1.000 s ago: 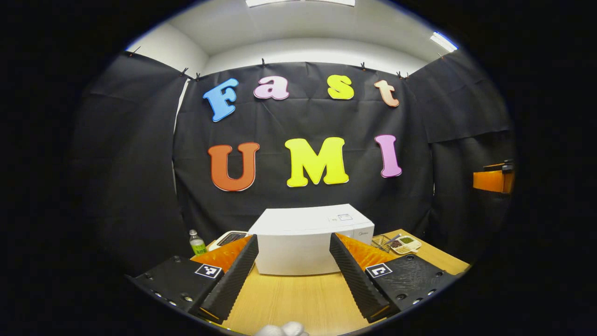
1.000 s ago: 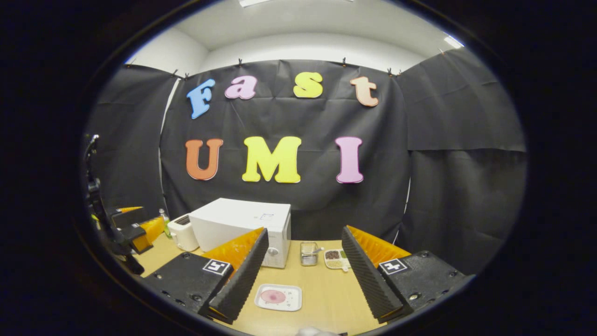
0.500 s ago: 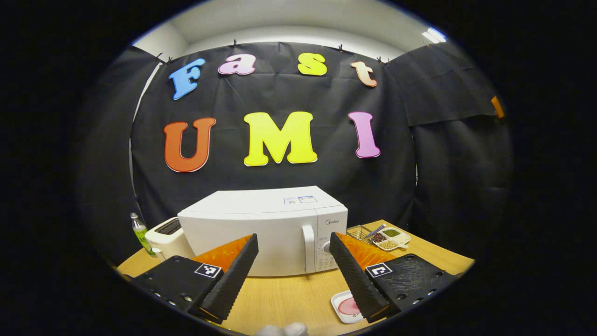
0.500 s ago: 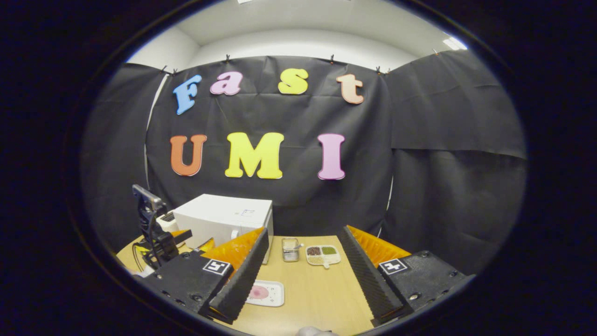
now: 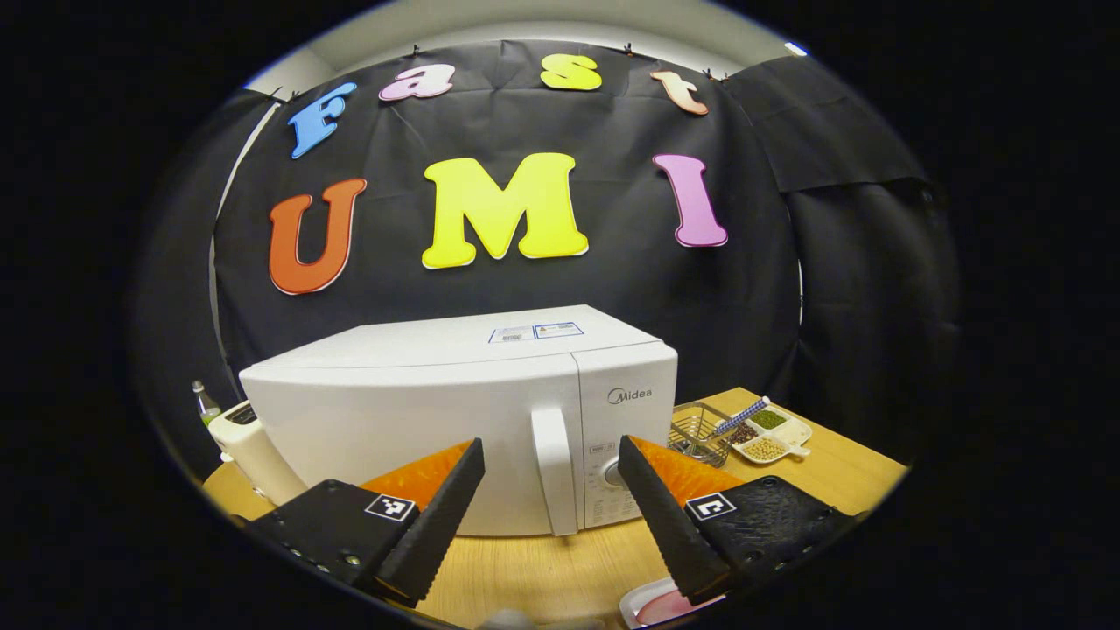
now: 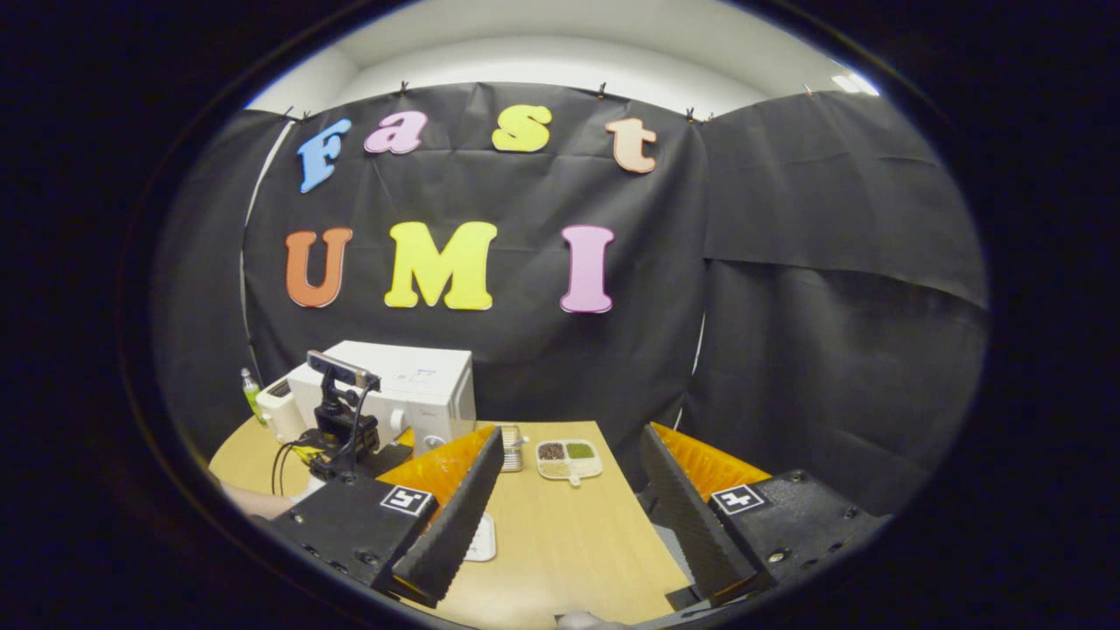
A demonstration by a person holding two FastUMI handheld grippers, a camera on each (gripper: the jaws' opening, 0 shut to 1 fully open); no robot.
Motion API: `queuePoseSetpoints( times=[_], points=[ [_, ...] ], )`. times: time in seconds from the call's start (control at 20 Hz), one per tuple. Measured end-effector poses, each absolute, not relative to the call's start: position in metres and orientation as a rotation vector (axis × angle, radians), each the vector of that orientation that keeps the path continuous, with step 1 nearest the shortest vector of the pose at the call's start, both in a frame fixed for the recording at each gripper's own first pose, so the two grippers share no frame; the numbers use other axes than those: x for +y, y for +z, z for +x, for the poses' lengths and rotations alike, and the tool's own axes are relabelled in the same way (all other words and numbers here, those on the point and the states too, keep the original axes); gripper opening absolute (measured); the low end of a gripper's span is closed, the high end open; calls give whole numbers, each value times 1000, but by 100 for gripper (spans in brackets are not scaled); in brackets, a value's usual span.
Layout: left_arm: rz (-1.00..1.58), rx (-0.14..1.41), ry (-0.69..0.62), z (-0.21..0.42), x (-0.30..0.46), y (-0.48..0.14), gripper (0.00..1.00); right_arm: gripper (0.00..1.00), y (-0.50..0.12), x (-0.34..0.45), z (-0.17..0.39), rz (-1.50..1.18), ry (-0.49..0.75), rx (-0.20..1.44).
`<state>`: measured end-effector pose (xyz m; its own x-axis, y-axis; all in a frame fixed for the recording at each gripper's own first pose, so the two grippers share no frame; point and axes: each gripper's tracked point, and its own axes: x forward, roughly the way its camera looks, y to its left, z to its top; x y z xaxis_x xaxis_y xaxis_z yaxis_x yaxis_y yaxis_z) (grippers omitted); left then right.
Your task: Open the microwave oven with the left hand, put the food in, and close the microwave oven.
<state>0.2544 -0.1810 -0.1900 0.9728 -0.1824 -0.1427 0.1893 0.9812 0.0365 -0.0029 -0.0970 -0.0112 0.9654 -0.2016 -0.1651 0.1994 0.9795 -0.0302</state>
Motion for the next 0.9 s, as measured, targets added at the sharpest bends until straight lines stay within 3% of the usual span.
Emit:
queuePoseSetpoints(
  times=[0.15, 0.2, 0.25, 0.3, 0.35, 0.4, 0.45, 0.55, 0.65, 0.7, 0.9],
  points=[
    [47, 148, -186, 268, -185, -200, 93, 100, -15, -100, 2, -22, -200, 185],
    [44, 156, -182, 271, -186, -203, 92, 92, -14, -100, 4, -25, -200, 187],
    [39, 163, -183, 275, -186, -206, 84, 100, -14, -101, 4, -30, -203, 192],
    [31, 174, -185, 278, -188, -209, 80, 100, -15, -101, 5, -35, -200, 198],
    [25, 179, -182, 279, -187, -211, 55, 100, -15, -101, 4, -41, -199, 201],
    [13, 179, -173, 279, -183, -210, 42, 92, -15, -101, 4, -48, -199, 202],
    [19, 171, -168, 279, -185, -209, 27, 100, -14, -102, 4, -52, -199, 201],
    [7, 171, -174, 278, -183, -211, 23, 100, -15, -101, 4, -42, -196, 205],
    [-16, 182, -186, 278, -183, -211, 6, 100, -18, -100, 3, -29, -196, 207],
    [-10, 189, -189, 276, -183, -214, 13, 100, -19, -101, 1, -24, -198, 208],
    [-19, 212, -209, 274, -184, -216, 12, 100, -22, -96, -5, -20, -196, 211]
  ],
)
